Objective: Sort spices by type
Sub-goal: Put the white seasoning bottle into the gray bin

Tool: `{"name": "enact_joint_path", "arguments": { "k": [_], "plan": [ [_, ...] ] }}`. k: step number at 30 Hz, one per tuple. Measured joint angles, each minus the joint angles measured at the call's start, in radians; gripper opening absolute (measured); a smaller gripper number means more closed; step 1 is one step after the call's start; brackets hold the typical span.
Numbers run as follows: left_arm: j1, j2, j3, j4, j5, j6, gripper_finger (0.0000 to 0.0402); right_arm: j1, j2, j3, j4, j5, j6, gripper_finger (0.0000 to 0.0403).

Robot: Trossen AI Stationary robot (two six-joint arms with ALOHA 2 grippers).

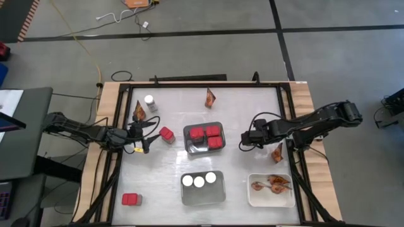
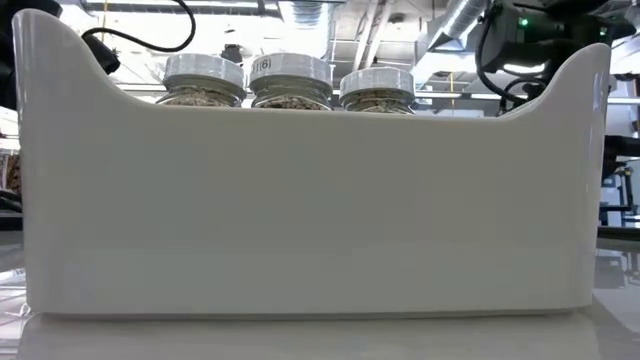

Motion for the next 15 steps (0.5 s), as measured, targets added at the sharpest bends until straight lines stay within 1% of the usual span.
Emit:
{"name": "enact_joint_path", "arguments": {
  "k": [5, 10, 15],
  "plan": [
    [0.0, 0.0, 0.0, 0.0, 0.0, 0.0, 0.029, 0.0, -0.03, 0.001, -0.028, 0.001, -0.003, 0.0362],
    [0.0, 0.0, 0.0, 0.0, 0.0, 0.0, 0.029, 0.0, -0.097, 0.001, -0.065, 0.0, -0.054, 0.0362],
    [0.0, 0.0, 0.0, 0.0, 0.0, 0.0, 0.029, 0.0, -0.202, 0.001, -0.084, -0.033, -0.176, 0.0361]
  ]
}}
